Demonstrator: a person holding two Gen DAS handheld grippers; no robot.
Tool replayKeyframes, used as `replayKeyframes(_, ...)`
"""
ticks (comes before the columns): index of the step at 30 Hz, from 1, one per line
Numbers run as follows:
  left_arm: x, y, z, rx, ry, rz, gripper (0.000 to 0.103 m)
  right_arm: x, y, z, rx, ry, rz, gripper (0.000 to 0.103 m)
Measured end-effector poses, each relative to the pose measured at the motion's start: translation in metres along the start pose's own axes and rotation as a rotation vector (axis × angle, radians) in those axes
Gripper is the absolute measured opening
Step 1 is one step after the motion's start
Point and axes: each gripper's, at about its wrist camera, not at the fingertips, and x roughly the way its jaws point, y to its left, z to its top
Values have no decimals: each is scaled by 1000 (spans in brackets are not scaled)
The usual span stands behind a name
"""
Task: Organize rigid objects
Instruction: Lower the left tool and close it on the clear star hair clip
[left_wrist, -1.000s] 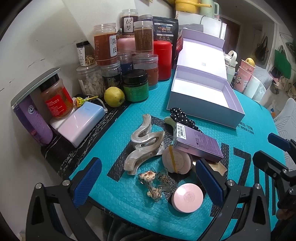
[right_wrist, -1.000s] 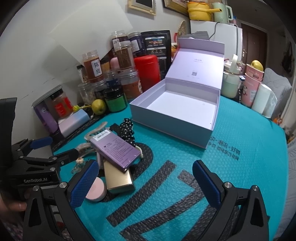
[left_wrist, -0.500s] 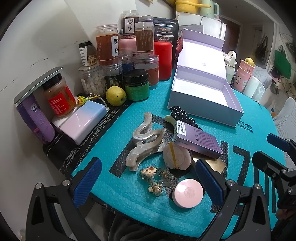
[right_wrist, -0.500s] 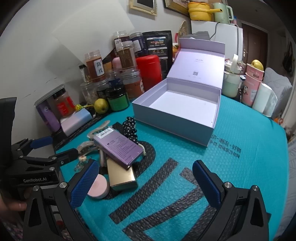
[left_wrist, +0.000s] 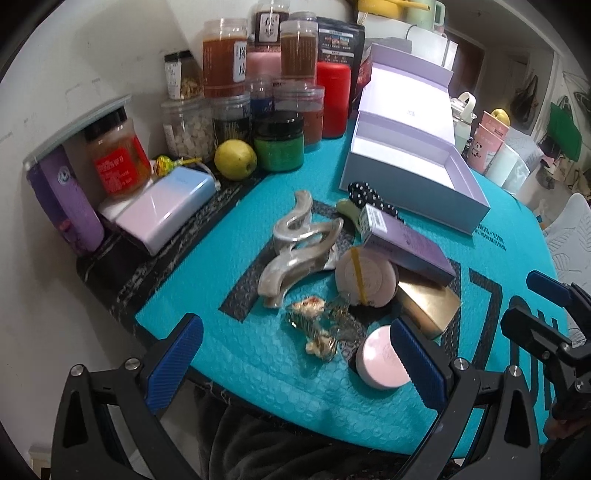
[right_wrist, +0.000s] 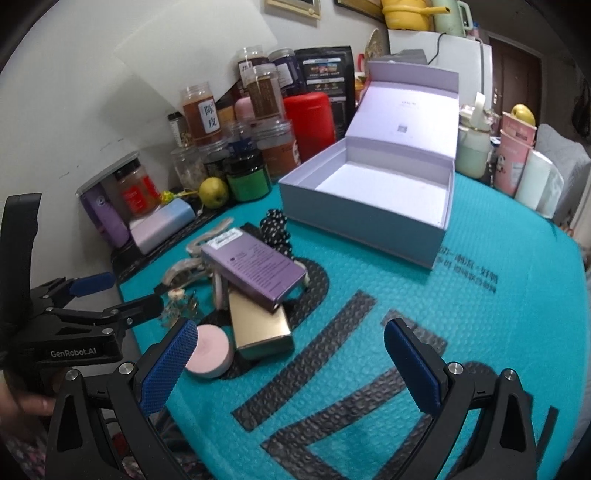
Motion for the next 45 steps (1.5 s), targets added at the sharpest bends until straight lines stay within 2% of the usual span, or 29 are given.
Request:
replayKeyframes(8, 17, 6, -8, -25, 41, -47, 101, 15, -2, -6, 12, 23, 29, 103)
replayKeyframes(12, 28, 4, -8, -29, 63, -65, 95, 23, -4, -6, 11, 39, 39, 103)
replayKeyframes(16, 36, 0, -7, -24, 73, -74, 84, 30, -6, -4, 9, 51, 46, 103)
replayKeyframes(18, 41, -2, -5, -27, 76, -88, 82, 33, -7, -3, 10, 54, 50, 103)
replayKeyframes(21, 50, -5, -2, -26, 90, -89, 68, 37, -10, -2, 16, 58, 56, 103)
replayKeyframes(23, 57, -5, -1, -29, 107, -71, 65, 37, -10, -1, 17, 55, 60, 103)
replayKeyframes(24, 57, -6, 0, -22, 95, -65, 62, 38, -10, -1, 15, 55, 62, 103)
replayKeyframes(25, 58, -7, 1, -11, 90, -54, 54, 38, -10, 0, 13, 55, 66, 103)
replayKeyframes(27, 60, -7, 2, 10, 76, -45, 47, 39, -8, 0, 6, 56, 71, 103)
replayKeyframes(45, 31, 16, 6, -30, 23, -116, 47, 55, -3, 18, -46, 41, 101, 103)
